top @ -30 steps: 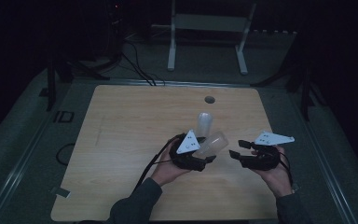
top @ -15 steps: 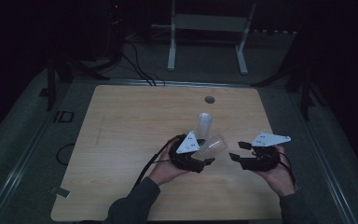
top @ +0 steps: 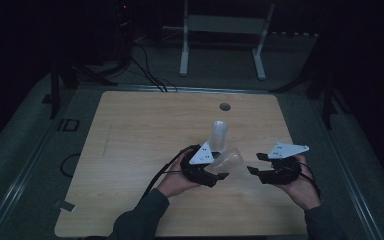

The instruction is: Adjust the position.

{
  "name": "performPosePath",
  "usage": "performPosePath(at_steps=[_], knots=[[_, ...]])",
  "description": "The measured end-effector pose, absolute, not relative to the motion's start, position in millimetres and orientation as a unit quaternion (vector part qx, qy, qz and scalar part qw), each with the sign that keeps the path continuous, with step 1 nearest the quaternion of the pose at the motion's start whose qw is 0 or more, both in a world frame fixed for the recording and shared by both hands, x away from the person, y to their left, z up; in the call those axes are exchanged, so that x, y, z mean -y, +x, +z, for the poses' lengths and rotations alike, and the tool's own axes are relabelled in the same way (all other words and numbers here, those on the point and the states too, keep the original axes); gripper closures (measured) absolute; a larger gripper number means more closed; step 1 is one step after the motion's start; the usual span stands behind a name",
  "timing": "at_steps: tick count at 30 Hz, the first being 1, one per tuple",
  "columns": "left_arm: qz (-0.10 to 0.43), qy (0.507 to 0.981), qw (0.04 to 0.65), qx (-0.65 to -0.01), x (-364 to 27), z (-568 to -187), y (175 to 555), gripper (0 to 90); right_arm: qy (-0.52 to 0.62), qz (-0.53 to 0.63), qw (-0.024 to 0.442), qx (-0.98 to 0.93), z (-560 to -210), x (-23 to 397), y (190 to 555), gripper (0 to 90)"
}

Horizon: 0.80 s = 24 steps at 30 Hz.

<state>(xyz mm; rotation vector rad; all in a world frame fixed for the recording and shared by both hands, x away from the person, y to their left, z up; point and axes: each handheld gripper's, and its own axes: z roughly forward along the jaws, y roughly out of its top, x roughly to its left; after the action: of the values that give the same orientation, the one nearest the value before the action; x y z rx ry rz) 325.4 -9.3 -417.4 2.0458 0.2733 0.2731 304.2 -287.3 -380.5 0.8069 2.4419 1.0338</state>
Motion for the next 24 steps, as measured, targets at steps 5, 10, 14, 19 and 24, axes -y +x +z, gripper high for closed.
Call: performPosePath(at_steps=[5,10,14,19,24], knots=[[0.111,0.852,0.499,-0.109,9.1,-418.1,326.1,29.7,0.279,0.361,0.183,-0.871,-379.4,286.7,304.3,40.8],[0.107,0.857,0.494,-0.101,9.2,-418.0,326.6,29.8,0.269,0.35,0.182,-0.879,-377.9,285.6,304.0,40.7],[0.105,0.86,0.49,-0.098,9.0,-417.9,327.1,29.8,0.262,0.343,0.181,-0.884,-376.7,285.4,303.9,40.6],[0.102,0.865,0.483,-0.089,9.4,-418.2,327.4,29.8,0.258,0.336,0.18,-0.888,-376.4,285.3,304.4,40.4],[0.099,0.868,0.479,-0.085,8.7,-418.5,328.0,29.8,0.252,0.327,0.176,-0.894,-376.9,284.1,304.7,40.3]])
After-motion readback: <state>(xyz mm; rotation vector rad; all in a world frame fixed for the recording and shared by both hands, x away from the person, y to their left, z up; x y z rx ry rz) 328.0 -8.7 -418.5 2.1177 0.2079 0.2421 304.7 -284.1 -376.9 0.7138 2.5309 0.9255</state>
